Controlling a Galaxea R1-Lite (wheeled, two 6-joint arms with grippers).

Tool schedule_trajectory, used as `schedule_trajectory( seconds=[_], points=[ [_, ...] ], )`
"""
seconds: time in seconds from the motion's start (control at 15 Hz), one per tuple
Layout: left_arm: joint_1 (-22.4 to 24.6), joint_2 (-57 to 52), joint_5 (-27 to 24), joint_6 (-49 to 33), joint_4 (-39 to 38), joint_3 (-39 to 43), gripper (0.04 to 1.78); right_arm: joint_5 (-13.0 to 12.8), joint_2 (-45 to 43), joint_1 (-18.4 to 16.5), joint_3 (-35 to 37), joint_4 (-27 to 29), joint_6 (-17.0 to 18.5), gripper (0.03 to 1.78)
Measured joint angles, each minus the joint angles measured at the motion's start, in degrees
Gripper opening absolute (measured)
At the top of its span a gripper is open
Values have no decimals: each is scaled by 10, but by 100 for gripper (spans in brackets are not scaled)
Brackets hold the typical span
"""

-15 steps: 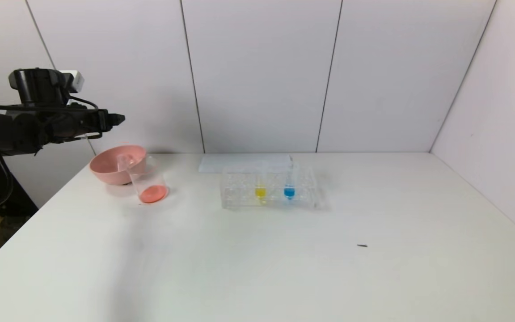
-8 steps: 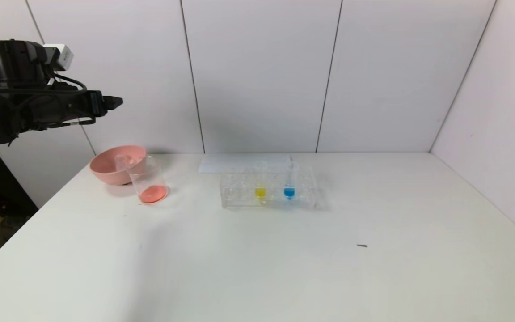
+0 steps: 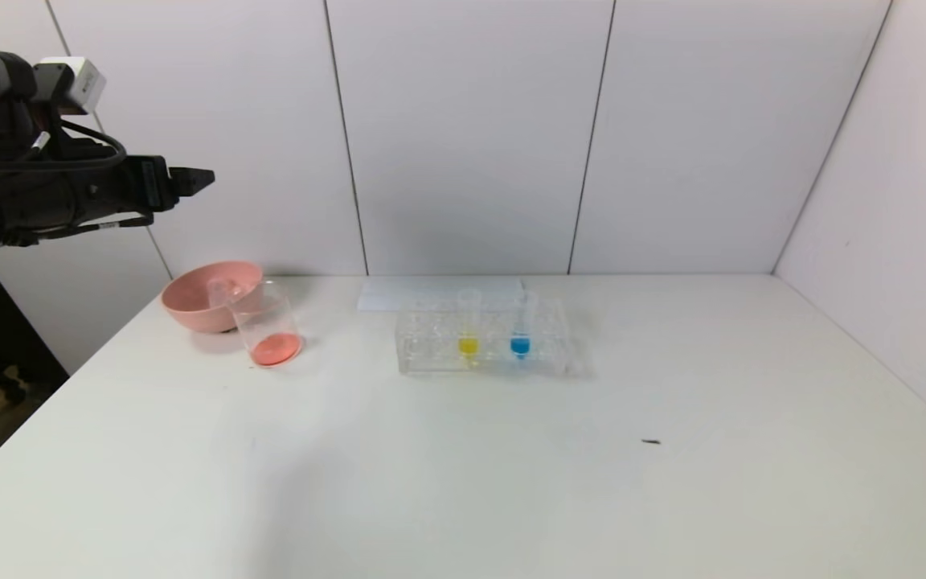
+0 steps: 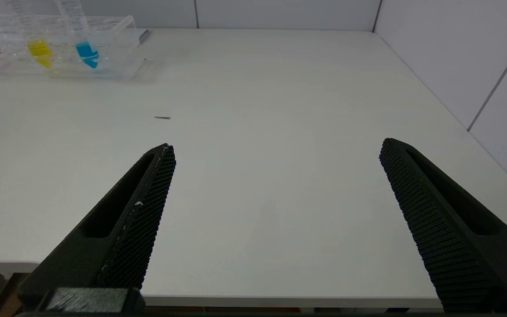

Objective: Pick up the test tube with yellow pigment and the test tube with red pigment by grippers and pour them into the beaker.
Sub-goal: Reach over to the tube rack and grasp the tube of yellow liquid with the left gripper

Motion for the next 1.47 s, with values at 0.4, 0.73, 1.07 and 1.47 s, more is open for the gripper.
schedule_trajectory(
  seconds=[0.4, 0.73, 1.07, 1.47],
  points=[
    [-36, -67, 0, 0, 0, 73, 176, 0, 0, 0, 0, 0, 0, 170],
    [-52, -85, -2, -3, -1, 100, 176, 0, 0, 0, 0, 0, 0, 170],
    [-87, -99, 7, -5, -1, 132, 176, 0, 0, 0, 0, 0, 0, 170],
    [-167, -100, 60, -3, -53, 176, 176, 0, 0, 0, 0, 0, 0, 170]
  ],
)
